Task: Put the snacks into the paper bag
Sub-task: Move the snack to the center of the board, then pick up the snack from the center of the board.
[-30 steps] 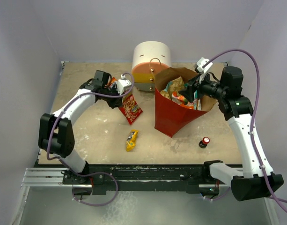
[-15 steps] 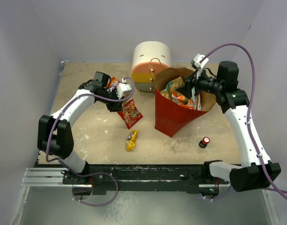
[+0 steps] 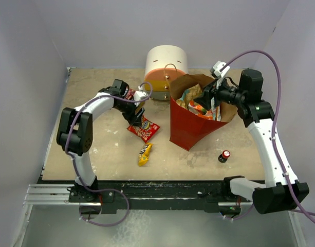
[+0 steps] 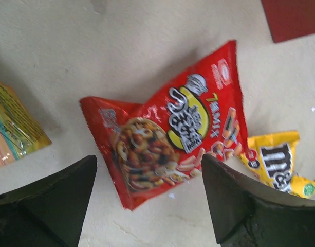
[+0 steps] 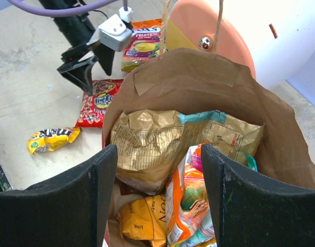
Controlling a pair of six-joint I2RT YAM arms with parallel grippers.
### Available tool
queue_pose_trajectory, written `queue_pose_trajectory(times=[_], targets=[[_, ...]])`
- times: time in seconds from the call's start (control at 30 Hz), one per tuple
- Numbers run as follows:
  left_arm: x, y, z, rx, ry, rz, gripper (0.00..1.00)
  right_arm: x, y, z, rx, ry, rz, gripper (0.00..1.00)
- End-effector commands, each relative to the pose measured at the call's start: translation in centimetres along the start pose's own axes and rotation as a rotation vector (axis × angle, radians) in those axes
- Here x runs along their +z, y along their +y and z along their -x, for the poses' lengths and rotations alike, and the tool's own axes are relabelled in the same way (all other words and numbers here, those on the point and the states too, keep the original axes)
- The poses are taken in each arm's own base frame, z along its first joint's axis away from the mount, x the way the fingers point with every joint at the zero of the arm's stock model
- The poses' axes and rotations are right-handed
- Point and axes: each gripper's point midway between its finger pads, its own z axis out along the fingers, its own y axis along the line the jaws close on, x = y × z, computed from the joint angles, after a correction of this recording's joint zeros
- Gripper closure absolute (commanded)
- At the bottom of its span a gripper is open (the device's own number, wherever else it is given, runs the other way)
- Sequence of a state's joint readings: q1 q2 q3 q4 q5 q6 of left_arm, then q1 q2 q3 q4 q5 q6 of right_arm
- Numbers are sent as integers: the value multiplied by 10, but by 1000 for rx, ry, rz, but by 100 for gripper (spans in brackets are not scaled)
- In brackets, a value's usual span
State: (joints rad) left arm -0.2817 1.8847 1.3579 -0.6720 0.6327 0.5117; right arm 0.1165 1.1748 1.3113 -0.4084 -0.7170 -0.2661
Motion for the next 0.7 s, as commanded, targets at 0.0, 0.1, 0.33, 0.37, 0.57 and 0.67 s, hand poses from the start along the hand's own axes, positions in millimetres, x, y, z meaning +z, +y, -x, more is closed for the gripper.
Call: queue_pose_trajectory(times=[0.0,0.1,0.33,0.37,0.57,0.67], targets=[[7,18,22,-23,-42,26,9,-7,1,10,-40,-37,-20,32],[13,24,23,-35,-47,31,4,-8,1,8,-41,-35,-26,31],[30,25,16,-90,-40,-7,13,-8,2,8,-39,-37,-25,31],[32,24,13,-102,-34,-11,16,-8,2,8,-41,-37,-26,31],[36,21,4,-133,-33,-12,35,-8,1,6,-39,-34,-30,31],[32,18,7,-136,-43,-17,43,-8,1,6,-40,-35,-27,31]])
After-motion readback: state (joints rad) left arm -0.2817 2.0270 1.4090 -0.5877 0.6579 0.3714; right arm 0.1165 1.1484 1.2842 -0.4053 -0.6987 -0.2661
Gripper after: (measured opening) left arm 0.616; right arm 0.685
